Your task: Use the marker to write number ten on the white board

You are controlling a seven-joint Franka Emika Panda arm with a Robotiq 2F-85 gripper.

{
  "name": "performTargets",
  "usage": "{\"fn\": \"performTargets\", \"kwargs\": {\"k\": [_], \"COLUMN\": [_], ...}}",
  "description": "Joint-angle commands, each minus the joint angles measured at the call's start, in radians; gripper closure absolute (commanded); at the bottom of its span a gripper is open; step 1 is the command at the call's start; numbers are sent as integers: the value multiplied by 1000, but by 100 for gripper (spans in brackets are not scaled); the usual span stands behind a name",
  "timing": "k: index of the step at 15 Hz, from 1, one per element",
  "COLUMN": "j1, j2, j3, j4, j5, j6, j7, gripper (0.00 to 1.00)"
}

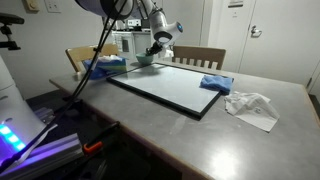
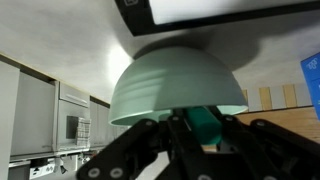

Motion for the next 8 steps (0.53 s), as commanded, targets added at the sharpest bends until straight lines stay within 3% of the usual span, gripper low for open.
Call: {"fn": "performTargets", "kwargs": {"k": [1,8], "j1": [0,24], "j2": [13,-31], "j3": [-7,-33], "j4": [28,26], "j5": [-12,-57], "j6": [-22,-77], "j7": [10,38], "gripper": [98,95]}}
